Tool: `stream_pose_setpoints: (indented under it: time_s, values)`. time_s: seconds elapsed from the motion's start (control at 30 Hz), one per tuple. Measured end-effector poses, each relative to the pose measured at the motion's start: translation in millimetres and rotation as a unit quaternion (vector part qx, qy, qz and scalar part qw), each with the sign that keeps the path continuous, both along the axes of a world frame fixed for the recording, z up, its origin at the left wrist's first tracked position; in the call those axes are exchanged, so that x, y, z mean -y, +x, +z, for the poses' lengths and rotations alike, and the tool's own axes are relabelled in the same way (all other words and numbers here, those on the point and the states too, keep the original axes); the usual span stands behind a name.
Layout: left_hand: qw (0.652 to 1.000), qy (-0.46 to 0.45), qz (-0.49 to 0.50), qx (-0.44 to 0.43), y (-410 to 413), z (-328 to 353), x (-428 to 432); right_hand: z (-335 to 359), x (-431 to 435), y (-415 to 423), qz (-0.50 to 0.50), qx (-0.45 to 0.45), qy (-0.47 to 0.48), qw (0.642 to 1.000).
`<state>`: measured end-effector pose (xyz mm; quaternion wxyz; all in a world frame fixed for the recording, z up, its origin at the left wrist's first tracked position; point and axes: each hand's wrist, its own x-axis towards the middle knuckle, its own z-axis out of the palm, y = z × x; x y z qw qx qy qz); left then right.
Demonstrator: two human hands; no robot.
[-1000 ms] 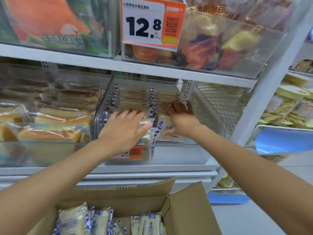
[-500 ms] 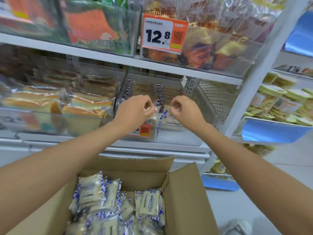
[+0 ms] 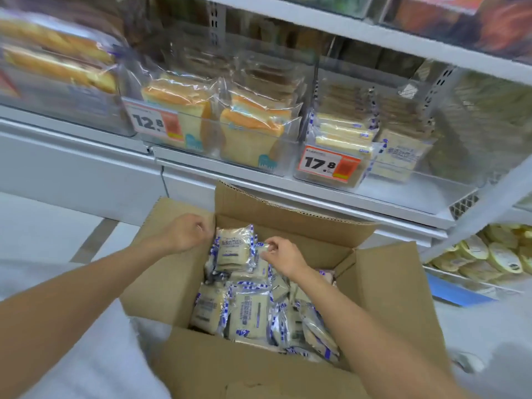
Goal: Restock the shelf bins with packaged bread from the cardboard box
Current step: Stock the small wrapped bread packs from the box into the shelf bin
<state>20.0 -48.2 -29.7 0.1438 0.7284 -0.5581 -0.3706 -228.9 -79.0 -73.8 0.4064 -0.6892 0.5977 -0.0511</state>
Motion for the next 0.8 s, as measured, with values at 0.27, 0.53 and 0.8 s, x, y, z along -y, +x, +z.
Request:
stream_pose_setpoints:
  time_s: [0.27, 0.53, 0.8]
  values:
    - [0.998, 0.031, 0.039, -0.047, 14.0, -13.2, 9.4, -75.3, 18.6, 56.9, -0.058, -0.012, 0.014, 0.998]
    - [0.961, 0.121, 0.103, -0.228, 3.4, -26.2, -6.0, -9.1, -8.1, 9.4, -0.099, 0.338, 0.193, 0.916]
    - [0.942, 0.032, 0.232, -0.238, 63.8, -30.1, -34.1, -74.2, -50.6, 47.6, -0.001, 0.021, 0.185, 0.982]
